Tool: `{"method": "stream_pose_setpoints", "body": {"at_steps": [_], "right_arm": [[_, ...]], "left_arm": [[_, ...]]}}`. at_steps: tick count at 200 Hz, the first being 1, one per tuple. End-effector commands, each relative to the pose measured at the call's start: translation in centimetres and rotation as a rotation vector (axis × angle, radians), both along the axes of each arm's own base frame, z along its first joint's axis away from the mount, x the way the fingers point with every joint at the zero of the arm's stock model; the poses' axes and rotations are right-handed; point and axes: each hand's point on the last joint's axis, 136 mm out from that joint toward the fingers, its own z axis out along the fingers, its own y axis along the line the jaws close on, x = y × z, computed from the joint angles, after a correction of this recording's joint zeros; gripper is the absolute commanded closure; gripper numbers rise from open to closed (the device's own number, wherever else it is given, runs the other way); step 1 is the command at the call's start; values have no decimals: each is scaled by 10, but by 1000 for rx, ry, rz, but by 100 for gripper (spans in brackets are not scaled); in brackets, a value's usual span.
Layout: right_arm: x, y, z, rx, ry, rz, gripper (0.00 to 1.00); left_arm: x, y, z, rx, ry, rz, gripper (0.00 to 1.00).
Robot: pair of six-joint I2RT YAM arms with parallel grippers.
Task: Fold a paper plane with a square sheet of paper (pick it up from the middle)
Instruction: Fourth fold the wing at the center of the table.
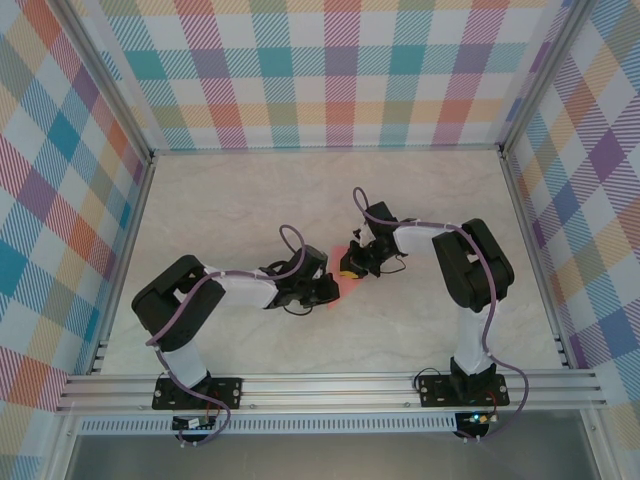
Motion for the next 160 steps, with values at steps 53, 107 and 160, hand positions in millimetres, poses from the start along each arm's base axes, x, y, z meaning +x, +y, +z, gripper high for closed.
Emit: {"method": "stream_pose_setpoints", "body": {"at_steps": [53,107,160], "right_arm": [[-22,-39,-63,-244,108,-45,93],[-23,-40,-66,-248,116,-44,93],[-23,-40,-68,-252,122,-45,93]], "left_arm": [[-24,11,-1,-30,66,-7,87],[-35,25,-19,37,111,-6,88],[-37,38,-27,110,121,15,91]]}}
